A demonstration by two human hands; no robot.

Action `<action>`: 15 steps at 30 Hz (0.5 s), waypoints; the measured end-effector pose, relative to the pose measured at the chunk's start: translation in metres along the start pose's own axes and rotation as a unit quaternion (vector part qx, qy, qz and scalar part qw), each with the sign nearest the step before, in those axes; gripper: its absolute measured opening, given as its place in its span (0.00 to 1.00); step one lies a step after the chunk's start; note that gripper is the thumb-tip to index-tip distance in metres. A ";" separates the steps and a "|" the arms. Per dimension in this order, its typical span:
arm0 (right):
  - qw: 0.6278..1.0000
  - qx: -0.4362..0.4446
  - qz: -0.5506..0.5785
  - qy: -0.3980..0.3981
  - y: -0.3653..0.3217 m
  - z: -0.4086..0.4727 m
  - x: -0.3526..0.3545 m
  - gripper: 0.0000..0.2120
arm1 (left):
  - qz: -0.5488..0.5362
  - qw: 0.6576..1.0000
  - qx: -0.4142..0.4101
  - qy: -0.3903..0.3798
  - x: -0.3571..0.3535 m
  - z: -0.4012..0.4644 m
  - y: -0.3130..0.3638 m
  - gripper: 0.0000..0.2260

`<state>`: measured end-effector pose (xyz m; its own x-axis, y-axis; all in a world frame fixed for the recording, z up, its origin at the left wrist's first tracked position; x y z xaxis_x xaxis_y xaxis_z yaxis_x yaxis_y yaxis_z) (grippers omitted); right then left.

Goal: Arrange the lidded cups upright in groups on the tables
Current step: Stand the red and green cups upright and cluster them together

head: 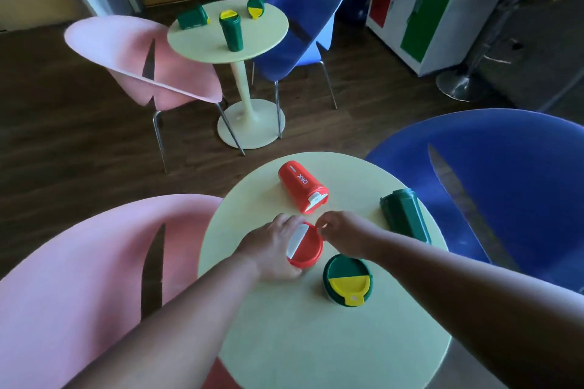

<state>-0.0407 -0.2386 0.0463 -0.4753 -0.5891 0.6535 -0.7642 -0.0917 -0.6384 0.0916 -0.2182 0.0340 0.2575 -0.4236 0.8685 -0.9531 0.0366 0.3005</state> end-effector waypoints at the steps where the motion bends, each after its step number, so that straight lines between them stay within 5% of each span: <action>1: 1.000 -0.005 0.001 -0.002 0.004 -0.002 0.000 0.14 | 0.008 1.000 -0.004 -0.006 -0.002 0.002 0.003 0.39; 15: 0.999 -0.015 0.005 -0.042 0.026 -0.002 -0.010 0.15 | 0.057 0.997 -0.012 -0.043 -0.005 0.002 0.011 0.41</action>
<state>-0.0563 -0.2336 0.0240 -0.4453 -0.6556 0.6098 -0.7726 -0.0628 -0.6318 0.0791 -0.2173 0.0322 0.1329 -0.4919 0.8604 -0.9710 0.1094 0.2125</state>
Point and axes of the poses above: each hand's wrist, its own z-axis towards the middle knuckle, its own x-axis out of the back of the hand, y = z × x, the point moved 10 cm from there along z, towards the middle knuckle, and after that the axes turned 12 degrees about x, right-handed, at the moved point
